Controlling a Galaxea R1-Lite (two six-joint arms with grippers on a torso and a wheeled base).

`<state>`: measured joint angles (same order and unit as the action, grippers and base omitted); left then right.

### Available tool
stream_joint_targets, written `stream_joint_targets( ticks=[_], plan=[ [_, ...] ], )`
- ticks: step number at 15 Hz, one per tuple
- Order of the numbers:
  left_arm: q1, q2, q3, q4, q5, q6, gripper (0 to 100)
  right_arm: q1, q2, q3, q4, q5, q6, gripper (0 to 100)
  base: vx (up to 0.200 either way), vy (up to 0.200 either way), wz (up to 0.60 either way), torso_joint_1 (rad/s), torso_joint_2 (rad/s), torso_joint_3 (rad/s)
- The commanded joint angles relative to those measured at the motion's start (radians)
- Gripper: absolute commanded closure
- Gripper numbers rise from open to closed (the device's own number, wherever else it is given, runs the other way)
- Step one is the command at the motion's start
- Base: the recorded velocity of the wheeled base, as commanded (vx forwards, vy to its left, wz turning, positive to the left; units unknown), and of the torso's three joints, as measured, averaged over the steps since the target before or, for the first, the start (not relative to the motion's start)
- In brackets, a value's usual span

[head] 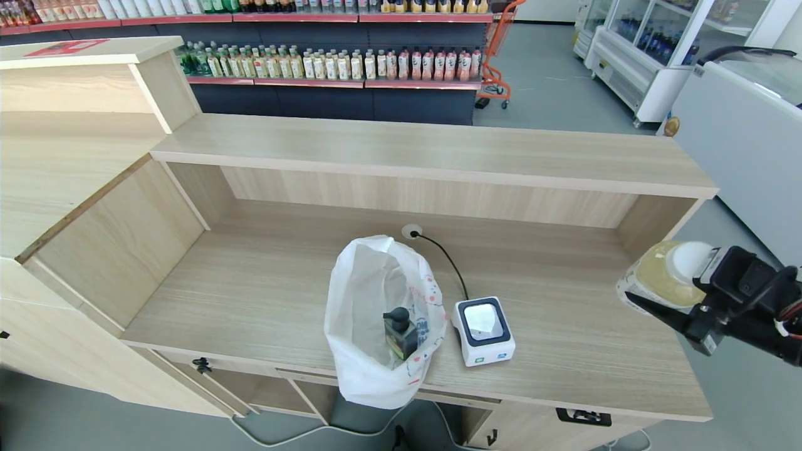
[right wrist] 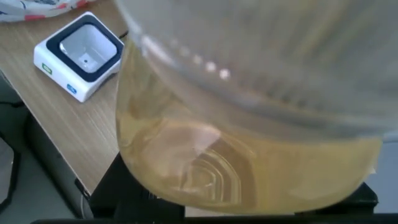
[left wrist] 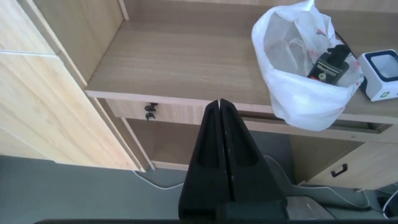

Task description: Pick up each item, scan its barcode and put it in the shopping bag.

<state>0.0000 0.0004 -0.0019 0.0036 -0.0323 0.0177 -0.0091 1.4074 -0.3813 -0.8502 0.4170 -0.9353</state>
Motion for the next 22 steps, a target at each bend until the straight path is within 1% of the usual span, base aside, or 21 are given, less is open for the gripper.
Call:
stream_joint_targets(
  ticks=[1,3,4,7,11,15,17,22],
  plan=[
    [0.0,0.0,-0.001,-0.001,0.0,0.001,100,0.038,0.131,-0.007,-0.066,0.016,0.0,100,0.0,0.2,0.0,0.002,0.0,0.007],
    [0.0,0.0,0.0,-0.001,0.0,-0.001,100,0.061,0.214,-0.001,-0.148,0.022,-0.002,100,0.0,0.2,0.0,0.002,0.0,0.005],
    [0.0,0.001,0.0,-0.001,0.0,-0.004,100,0.063,0.252,-0.004,-0.184,0.023,-0.002,100,0.0,0.0,0.0,0.0,0.0,0.0],
    [0.0,0.001,0.0,0.001,0.0,-0.005,100,0.067,0.409,-0.033,-0.348,0.046,-0.017,100,0.0,0.0,0.0,0.0,0.0,0.0],
    [0.0,0.001,-0.001,0.001,0.0,-0.005,100,0.067,0.533,-0.041,-0.469,0.1,-0.042,100,0.0,0.0,0.0,0.0,0.0,0.0],
    [0.0,0.001,0.0,0.001,0.0,-0.005,100,0.078,0.574,-0.061,-0.492,0.128,-0.046,100,0.0,0.0,0.0,0.0,0.0,0.0],
    [0.0,0.001,0.0,-0.001,0.0,-0.005,100,0.083,0.611,-0.061,-0.541,0.143,-0.074,100,0.0,0.0,0.0,0.0,0.0,0.0],
    [0.0,0.0,0.0,0.001,0.0,-0.005,100,0.133,0.66,-0.096,-0.55,0.146,-0.076,100,0.0,0.0,0.0,0.0,0.0,0.0]
  ],
)
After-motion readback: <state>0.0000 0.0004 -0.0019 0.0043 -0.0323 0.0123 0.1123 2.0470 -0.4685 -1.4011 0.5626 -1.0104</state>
